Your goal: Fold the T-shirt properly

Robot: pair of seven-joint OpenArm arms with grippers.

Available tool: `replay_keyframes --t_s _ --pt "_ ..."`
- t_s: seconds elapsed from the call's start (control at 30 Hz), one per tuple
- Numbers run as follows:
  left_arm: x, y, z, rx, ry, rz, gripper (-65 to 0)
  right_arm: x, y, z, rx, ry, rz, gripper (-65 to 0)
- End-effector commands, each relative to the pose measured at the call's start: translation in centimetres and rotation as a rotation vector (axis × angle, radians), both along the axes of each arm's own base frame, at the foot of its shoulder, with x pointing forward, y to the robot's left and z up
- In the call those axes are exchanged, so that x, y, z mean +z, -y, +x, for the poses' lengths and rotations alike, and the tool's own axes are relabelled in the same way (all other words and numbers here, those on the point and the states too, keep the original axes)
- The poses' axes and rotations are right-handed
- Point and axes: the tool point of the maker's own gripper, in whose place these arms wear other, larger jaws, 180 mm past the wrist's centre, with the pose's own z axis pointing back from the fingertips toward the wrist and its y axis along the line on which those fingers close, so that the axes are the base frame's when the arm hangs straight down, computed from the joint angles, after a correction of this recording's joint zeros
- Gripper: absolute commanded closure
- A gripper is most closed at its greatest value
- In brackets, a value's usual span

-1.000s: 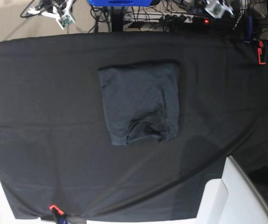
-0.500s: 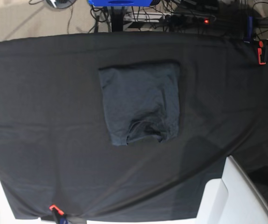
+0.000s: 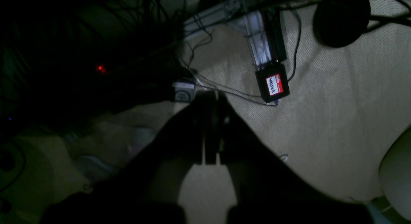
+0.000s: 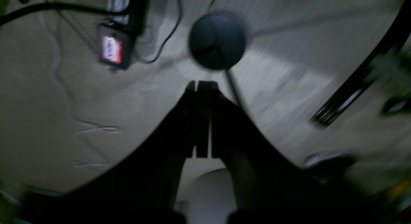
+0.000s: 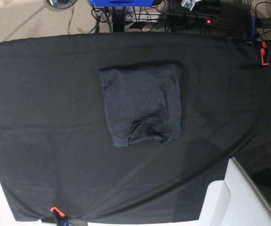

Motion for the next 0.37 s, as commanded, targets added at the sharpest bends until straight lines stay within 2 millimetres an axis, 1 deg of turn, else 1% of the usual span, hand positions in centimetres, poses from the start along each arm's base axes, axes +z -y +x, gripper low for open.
replay_keyframes --t_s 0.0,0.07,0.33 --pt "0.2 -0.5 0.1 -0.004 0.011 0.003 0.0 0.2 1.4 0.6 -0.023 0.023 -0.029 -0.8" --pt "0.2 -1.3 -1.0 -0.002 -0.014 0.020 0.0 0.2 1.5 0.5 -0.067 0.026 -0.035 -0.8" --pt "0.2 -1.5 -1.1 0.000 -0.019 0.026 0.0 0.2 1.4 0.2 -0.075 0.022 -0.035 -0.8"
